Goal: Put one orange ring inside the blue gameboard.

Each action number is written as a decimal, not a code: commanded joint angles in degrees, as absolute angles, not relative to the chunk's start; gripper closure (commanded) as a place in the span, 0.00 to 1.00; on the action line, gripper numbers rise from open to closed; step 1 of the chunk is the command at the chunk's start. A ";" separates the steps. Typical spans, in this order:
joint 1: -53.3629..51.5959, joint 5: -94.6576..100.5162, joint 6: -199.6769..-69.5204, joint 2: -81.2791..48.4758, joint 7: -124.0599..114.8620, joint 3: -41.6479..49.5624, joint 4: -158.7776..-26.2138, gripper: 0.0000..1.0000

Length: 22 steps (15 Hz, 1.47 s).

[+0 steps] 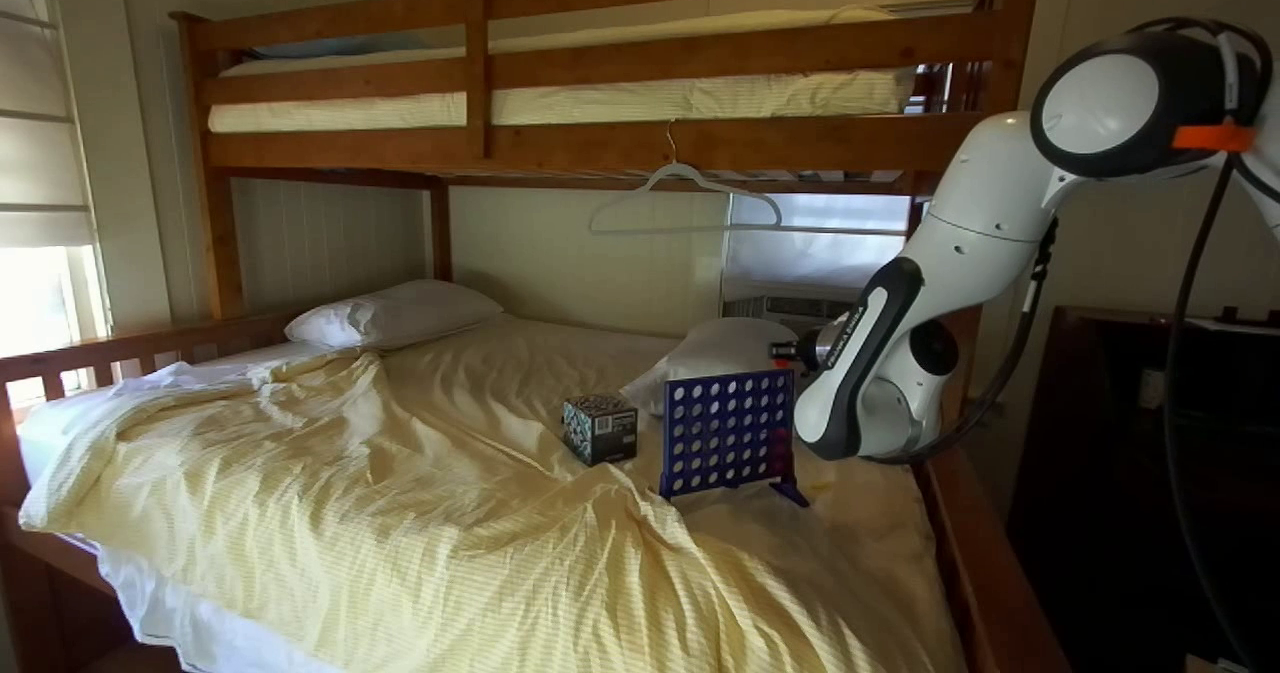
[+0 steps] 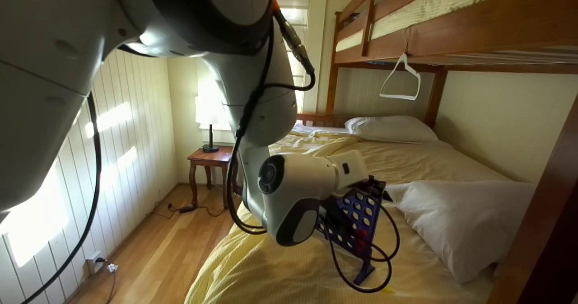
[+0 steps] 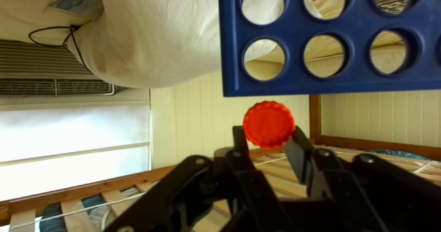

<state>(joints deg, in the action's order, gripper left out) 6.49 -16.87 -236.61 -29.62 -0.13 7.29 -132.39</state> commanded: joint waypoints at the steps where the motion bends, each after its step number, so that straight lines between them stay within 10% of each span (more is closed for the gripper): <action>1: 6.59 -16.18 -237.75 -31.25 -1.36 7.14 -130.75 0.91; 22: 5.82 -18.16 -236.94 -31.84 0.20 7.49 -131.66 0.91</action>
